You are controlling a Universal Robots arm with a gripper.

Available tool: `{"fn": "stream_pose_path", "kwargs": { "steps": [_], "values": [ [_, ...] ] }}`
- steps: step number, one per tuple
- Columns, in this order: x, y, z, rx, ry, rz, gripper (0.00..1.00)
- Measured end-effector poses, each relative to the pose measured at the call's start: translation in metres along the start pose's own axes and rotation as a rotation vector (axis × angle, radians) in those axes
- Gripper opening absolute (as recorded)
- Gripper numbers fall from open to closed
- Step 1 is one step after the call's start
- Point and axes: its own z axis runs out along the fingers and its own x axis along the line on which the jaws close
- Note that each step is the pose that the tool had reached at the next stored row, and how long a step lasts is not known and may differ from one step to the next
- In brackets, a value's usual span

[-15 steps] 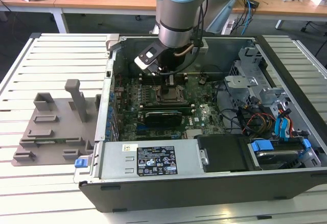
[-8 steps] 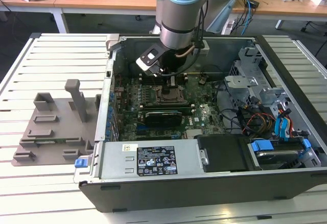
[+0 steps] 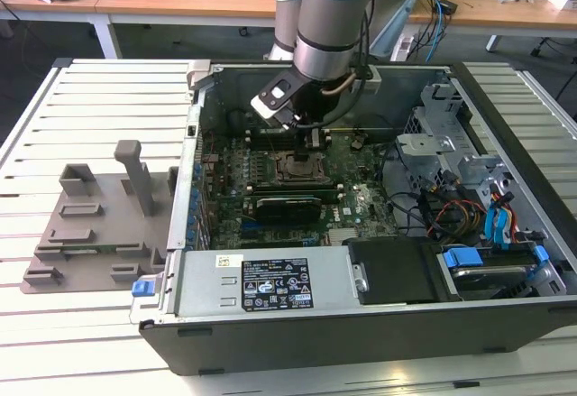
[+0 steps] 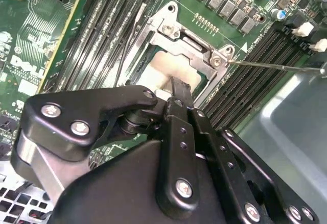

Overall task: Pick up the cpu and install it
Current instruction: 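Close the cpu cover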

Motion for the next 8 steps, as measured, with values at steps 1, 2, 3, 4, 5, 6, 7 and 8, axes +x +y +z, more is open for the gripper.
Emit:
{"fn": "stream_pose_path", "kwargs": {
  "steps": [1, 2, 3, 4, 5, 6, 7, 8],
  "values": [
    [0.0, -0.0001, -0.0017, 0.0, 0.0, 0.0, 0.11],
    [0.0, -0.0002, -0.0033, 0.0, 0.0, 0.0, 0.11],
    [0.0, -0.0005, -0.0082, 0.0, 0.0, 0.0, 0.11],
    [0.0001, -0.0007, -0.0118, 0.0, 0.0, 0.0, 0.11],
    [0.0001, -0.0009, -0.0141, 0.0, 0.0, 0.0, 0.11],
    [0.0001, -0.001, -0.0155, 0.0, 0.0001, 0.0, 0.11],
    [0.0001, -0.0011, -0.0164, 0.0, 0.0, 0.0, 0.11],
    [0.0001, -0.0012, -0.018, 0.0, 0.0, 0.0, 0.11]
  ]
}}
